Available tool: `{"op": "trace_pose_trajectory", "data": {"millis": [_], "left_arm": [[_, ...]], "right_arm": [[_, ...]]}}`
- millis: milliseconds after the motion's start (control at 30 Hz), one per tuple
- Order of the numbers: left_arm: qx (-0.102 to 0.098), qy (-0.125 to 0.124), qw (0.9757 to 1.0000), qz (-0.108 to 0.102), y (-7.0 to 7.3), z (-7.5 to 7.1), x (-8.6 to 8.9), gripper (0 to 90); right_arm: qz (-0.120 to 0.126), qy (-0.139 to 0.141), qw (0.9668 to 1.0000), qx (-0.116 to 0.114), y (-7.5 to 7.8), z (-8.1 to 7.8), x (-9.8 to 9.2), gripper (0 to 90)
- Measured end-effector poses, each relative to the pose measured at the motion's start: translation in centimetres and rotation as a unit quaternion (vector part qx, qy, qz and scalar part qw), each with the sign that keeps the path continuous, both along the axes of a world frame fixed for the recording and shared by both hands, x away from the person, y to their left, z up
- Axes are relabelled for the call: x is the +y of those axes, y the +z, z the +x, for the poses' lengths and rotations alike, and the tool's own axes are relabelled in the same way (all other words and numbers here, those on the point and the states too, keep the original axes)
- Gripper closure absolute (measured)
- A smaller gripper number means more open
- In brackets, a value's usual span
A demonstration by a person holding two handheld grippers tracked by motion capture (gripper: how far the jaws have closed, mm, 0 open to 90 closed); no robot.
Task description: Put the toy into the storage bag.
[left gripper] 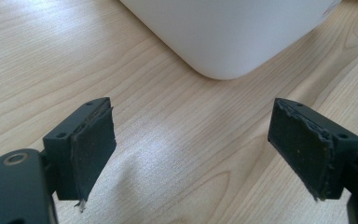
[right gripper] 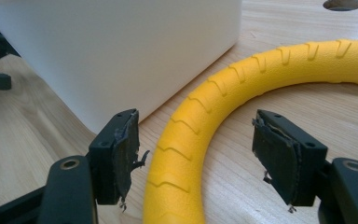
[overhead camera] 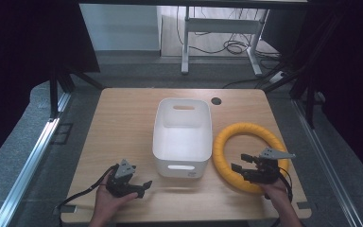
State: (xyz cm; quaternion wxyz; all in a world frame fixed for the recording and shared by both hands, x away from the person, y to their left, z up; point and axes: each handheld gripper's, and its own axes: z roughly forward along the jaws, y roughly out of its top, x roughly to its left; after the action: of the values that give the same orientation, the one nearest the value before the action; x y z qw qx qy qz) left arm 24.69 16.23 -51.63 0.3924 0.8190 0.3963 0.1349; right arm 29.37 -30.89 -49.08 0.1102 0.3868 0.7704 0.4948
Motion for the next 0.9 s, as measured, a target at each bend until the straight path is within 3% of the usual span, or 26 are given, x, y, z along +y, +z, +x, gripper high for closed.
{"op": "trace_pose_trajectory", "data": {"millis": [100, 367, 467, 500, 633, 700, 767, 800, 900], "left_arm": [[-0.001, 0.0, 1.0, -0.005, 0.0, 0.0, 0.0, 15.0], [-0.002, -0.001, 0.9999, -0.013, -0.1, 0.0, -0.2, 15.7], [-0.002, -0.004, 1.0, -0.003, -0.3, -0.1, -0.3, 16.0], [-0.002, -0.006, 1.0, 0.006, -0.4, -0.2, -0.3, 16.2], [-0.004, -0.007, 0.9999, 0.011, -0.3, -0.5, -0.3, 16.3], [-0.003, -0.006, 1.0, 0.001, 0.0, -0.5, -0.2, 16.5], [0.011, -0.007, 0.9999, -0.01, 0.2, -0.5, -0.1, 17.2], [0.021, -0.013, 0.9995, -0.017, 0.3, -0.5, -0.1, 17.1], [0.032, -0.024, 0.9987, -0.03, 0.4, -0.2, -0.1, 16.7]], "right_arm": [[0.007, -0.004, 1.0, 0.005, 0.0, 0.0, 0.0, 31.5], [-0.003, -0.012, 0.9998, 0.015, -0.1, 0.0, 0.1, 32.7], [-0.016, -0.008, 0.9998, 0.006, -0.1, 0.1, 0.3, 33.7], [-0.043, 0.0, 0.999, -0.007, -0.1, 0.1, 0.6, 34.7], [-0.054, 0.016, 0.9984, -0.001, 0.1, 0.2, 0.9, 35.1], [-0.055, 0.023, 0.9983, -0.001, 0.4, 0.3, 1.1, 35.5], [-0.052, 0.029, 0.9982, 0.001, 0.8, 0.4, 1.2, 35.9], [-0.063, 0.035, 0.9974, 0.005, 1.2, 0.5, 1.3, 36.1], [-0.069, 0.042, 0.9967, 0.007, 1.7, 0.6, 1.4, 36.2]]}}
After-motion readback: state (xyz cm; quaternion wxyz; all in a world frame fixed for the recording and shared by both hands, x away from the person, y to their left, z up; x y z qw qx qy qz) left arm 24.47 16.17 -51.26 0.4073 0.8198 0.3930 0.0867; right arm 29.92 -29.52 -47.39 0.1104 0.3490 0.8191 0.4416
